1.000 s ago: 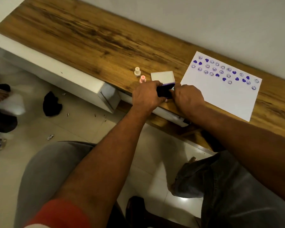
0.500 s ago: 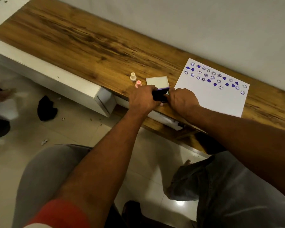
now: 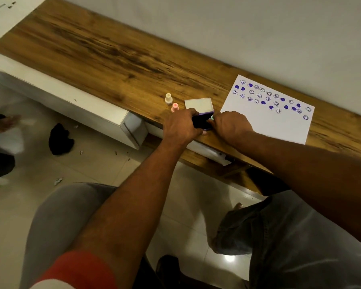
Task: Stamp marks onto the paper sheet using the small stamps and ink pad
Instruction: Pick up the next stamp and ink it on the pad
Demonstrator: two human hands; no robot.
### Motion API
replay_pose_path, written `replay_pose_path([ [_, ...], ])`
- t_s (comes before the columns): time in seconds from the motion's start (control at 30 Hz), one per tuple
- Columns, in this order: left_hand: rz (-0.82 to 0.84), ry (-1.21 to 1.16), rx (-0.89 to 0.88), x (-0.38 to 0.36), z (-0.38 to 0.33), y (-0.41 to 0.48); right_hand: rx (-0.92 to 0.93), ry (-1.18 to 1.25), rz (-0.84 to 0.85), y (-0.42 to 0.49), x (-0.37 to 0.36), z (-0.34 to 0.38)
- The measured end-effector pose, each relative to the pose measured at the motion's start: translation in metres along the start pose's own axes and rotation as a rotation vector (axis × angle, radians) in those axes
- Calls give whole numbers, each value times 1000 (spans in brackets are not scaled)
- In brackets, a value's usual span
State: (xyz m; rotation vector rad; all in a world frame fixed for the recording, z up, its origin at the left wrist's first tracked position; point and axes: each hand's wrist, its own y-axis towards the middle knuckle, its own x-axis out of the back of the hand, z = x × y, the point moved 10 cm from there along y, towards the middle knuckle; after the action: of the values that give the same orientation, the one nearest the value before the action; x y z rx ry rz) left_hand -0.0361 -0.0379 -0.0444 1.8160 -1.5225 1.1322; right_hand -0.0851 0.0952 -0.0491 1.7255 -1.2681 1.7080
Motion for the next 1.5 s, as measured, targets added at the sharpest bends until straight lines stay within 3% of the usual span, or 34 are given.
replay_pose_path([
  [0.07, 6, -1, -1, 0, -1, 0, -9, 155, 20, 2, -1, -9],
  [0.13, 3, -4, 8, 0, 0, 0, -46, 478, 10, 3, 3, -29],
  [0.3, 13, 28, 22, -2, -3, 4, -260, 1128, -258, -25, 16, -89],
  [0.4, 23, 59, 37, -1, -5, 8, -321, 1395, -163, -39, -7, -96],
  [0.57, 29, 174, 38, -2, -12, 13, -326, 1550, 24, -51, -29, -82],
  [0.63, 42, 179, 44, -4, -13, 16, -226, 1331, -45, -49, -13, -76],
  [0.73, 52, 185, 60, -5, -11, 18, -55, 763, -357, -43, 37, -65],
  [0.83, 63, 197, 62, -6, -10, 21, 31, 465, -559, -36, 77, -42],
  [0.9, 66, 194, 61, -5, -10, 23, 87, 245, -503, -20, 69, -18],
  [1.03, 64, 179, 59, -6, -10, 25, 9, 123, -117, -1, 0, -1],
  [1.23, 33, 164, 53, -4, -9, 20, -29, 93, -58, 6, -5, -2],
  [1.33, 20, 180, 42, -6, -9, 21, -52, 343, -22, 2, 1, -17],
  [1.5, -30, 246, -9, -8, -19, 24, -401, 1393, -261, -36, -5, -107],
])
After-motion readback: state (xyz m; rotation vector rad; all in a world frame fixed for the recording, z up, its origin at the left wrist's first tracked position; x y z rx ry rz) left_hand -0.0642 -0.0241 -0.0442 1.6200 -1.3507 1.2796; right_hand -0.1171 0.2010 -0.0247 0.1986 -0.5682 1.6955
